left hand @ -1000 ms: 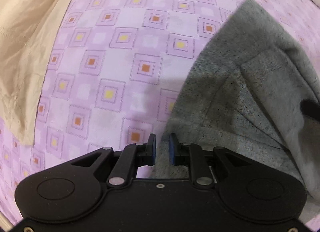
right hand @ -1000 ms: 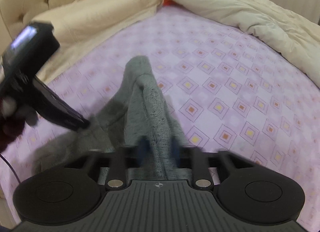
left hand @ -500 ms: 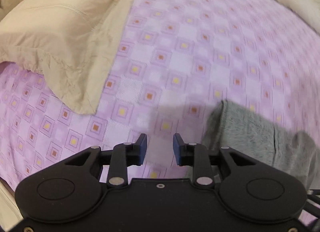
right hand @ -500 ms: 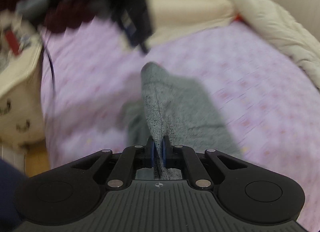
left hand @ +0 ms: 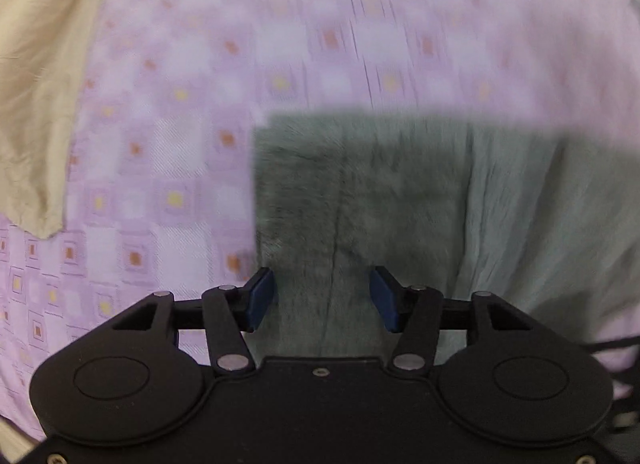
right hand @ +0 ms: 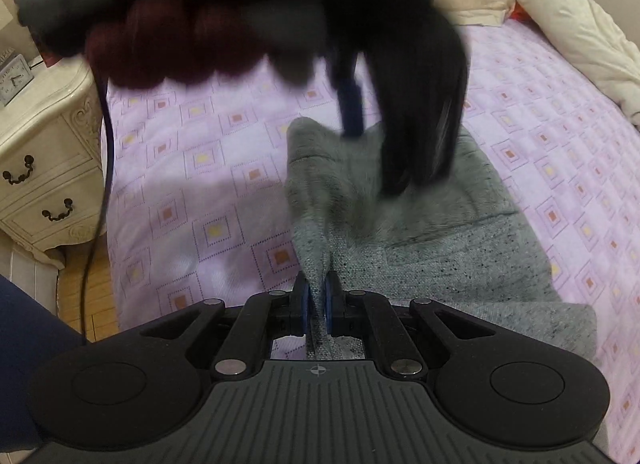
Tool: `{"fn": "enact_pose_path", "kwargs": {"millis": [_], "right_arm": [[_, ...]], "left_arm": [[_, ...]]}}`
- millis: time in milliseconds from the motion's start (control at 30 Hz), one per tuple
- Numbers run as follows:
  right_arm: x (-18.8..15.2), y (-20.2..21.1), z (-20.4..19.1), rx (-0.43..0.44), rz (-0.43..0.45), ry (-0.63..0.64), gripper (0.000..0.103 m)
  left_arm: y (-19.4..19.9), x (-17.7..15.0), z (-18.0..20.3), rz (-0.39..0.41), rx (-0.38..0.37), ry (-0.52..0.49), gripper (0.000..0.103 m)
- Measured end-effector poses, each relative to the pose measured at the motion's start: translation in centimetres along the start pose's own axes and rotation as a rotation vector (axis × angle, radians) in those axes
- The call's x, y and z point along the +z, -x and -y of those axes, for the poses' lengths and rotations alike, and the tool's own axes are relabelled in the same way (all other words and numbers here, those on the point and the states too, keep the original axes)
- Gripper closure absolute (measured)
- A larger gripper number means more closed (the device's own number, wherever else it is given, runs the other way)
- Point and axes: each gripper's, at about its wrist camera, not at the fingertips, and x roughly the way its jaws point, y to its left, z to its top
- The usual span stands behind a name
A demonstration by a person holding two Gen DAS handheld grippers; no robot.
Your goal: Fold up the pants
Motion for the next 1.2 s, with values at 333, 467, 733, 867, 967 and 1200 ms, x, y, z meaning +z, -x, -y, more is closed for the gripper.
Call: {"fn": "enact_pose_path", "kwargs": {"millis": [333, 467, 733, 867, 967, 1200], "right_arm": [[-6.2, 6.2, 4.2, -0.097, 0.032, -0.376, 0.088], [-13.4, 9.5, 8.1, -0.233, 0.021, -0.785, 0.088], [-30.3, 17.5, 12.6, -0.632, 0.125, -1.610, 0.088], [-37.1, 20.8, 14.2, -0.772, 0.161, -1.788, 0.087], [-42.3, 22.6, 14.9, -0.851, 0.212, -1.921, 0.077], [-50.9, 24.7, 15.6, -0.977, 0.428, -2.158, 0.076]], "left_arm": [[-1.2, -1.3, -0.6, 0.009, 0.037, 0.098, 0.030], [-1.5, -1.6, -1.6, -0.001, 0.050, 0.169, 0.020], [-0.3, -3.4, 1.9, 0.095, 0.112, 0.055, 0.060], [-0.2, -4.5, 2.9, 0.098, 0.183, 0.108, 0.068], [-0.1, -4.2, 2.4, 0.071, 0.188, 0.195, 0.070], [-1.1, -2.3, 3.5, 0.033, 0.258, 0.250, 0.071]]}}
